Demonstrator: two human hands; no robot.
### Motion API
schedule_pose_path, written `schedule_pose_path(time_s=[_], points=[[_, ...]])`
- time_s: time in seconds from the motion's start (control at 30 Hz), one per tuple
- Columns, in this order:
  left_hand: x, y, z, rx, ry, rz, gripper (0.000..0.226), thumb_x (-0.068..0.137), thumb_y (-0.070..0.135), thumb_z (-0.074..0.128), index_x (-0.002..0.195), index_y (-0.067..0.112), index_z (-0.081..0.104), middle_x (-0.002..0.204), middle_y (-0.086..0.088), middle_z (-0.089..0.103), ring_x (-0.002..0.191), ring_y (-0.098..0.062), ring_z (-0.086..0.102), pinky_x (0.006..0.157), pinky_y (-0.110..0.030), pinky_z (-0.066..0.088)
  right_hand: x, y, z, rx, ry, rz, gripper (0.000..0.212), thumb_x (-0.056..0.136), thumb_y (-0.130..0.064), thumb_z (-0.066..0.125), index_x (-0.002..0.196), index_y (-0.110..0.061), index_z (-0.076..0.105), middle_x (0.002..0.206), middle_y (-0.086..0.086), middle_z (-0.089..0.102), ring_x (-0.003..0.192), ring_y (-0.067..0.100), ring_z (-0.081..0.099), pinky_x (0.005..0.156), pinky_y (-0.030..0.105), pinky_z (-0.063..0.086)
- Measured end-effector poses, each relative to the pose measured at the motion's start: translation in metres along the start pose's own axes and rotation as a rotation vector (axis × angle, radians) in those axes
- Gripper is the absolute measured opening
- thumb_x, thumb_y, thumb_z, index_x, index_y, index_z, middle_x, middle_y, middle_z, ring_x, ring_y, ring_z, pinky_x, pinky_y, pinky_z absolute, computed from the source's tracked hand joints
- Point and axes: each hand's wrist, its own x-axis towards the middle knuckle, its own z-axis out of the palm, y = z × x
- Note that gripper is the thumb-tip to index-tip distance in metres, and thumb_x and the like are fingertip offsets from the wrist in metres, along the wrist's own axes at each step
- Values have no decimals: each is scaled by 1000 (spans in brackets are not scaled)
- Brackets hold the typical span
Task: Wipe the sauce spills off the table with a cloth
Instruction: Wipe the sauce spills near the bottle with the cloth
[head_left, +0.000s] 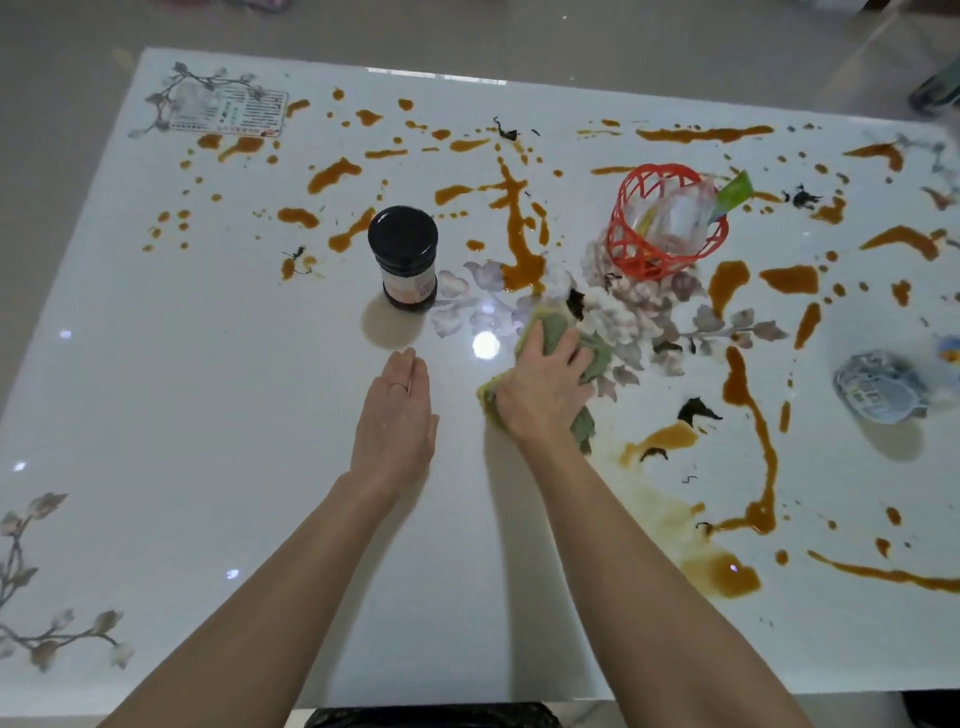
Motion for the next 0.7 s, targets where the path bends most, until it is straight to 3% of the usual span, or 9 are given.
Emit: schedule_pose_path(time_s=[0.17,0.4,0.5,0.6,0.7], points=[[2,-3,2,28,-29,-4,67,94,18,47,147,0,10,157,-14,5,145,-24,2,119,-36,10,3,-10,9,-41,66,-232,72,90,-28,50,153,-30,15,155,10,14,132,34,20,97,50,34],[1,-2,1,17,-37,-15,66,95,18,46,147,1,10,157,-14,4,145,-25,3,118,-37,11,37,24,-14,-24,47,125,69,95,-37,45,154,-26,10,156,14,9,138,35,15,101,64,32],[3,-2,-1,15,-24,-9,67,95,18,46,147,0,8,157,-14,3,145,-25,2,118,-35,10,16,6,-6,-87,22,47,74,94,-35,47,154,-21,6,155,19,8,137,38,16,99,61,33],[3,-4,0,3,-41,-9,68,95,18,46,148,1,6,157,-13,2,145,-24,1,119,-35,8,16,18,-1,-102,64,-77,65,97,-33,39,154,-22,9,154,16,13,136,37,18,98,55,37],[2,-6,2,7,-64,-3,68,96,18,46,148,1,5,157,-12,1,145,-24,-1,119,-36,8,37,45,-8,-20,134,5,61,97,-34,39,153,-22,17,152,16,17,135,37,19,98,54,40]])
